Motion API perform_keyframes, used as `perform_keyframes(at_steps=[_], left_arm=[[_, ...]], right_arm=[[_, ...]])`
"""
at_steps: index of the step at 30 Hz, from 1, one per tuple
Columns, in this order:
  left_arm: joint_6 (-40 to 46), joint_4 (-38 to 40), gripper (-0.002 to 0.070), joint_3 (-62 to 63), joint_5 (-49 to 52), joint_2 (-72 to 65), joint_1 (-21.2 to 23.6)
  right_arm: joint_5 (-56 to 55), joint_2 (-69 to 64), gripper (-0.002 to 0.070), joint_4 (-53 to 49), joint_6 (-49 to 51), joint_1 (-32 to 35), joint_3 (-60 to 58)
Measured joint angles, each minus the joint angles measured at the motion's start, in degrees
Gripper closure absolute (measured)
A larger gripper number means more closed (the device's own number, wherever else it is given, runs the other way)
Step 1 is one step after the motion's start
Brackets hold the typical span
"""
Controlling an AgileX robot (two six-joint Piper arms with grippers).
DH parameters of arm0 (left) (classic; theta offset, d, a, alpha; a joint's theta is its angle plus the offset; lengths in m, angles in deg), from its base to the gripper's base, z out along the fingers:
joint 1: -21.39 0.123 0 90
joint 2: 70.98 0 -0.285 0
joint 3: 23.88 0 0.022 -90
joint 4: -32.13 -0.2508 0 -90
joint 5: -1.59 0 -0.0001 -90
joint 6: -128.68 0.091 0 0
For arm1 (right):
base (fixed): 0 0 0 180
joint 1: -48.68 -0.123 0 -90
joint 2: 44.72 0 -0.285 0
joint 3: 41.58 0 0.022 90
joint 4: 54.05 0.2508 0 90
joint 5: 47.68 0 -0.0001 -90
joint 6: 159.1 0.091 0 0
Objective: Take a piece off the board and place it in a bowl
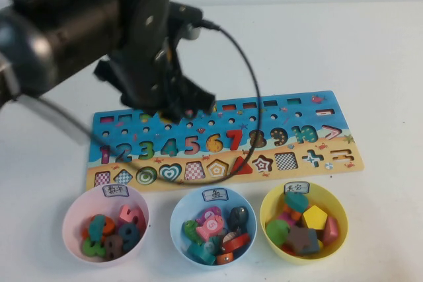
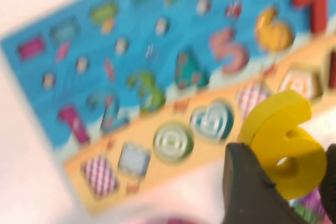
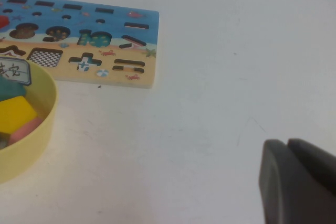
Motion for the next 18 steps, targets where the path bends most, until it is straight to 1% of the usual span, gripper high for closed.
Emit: perform_keyframes(at_steps=[6,9,14,18], left_arm=[[-2.75,-0.14,0.0430,-18.07,-5.95,13.40,0.00],[-3.36,-0.14,0.0430,-24.73,-8.13,18.45,0.00],[-5.53,-0.14,0.0430,-35.47,-13.35,23.27,0.00],[-7.55,0.22,0.0430,-42.01,-15.70,24.21,0.00]], right_arm=[[0.00,0.00,0.0694,0.00,0.00,0.00,0.00],[0.00,0.00,0.0694,0.00,0.00,0.00,0.00],[0.00,0.00,0.0694,0.00,0.00,0.00,0.00],[0.00,0.00,0.0694,0.00,0.00,0.00,0.00]])
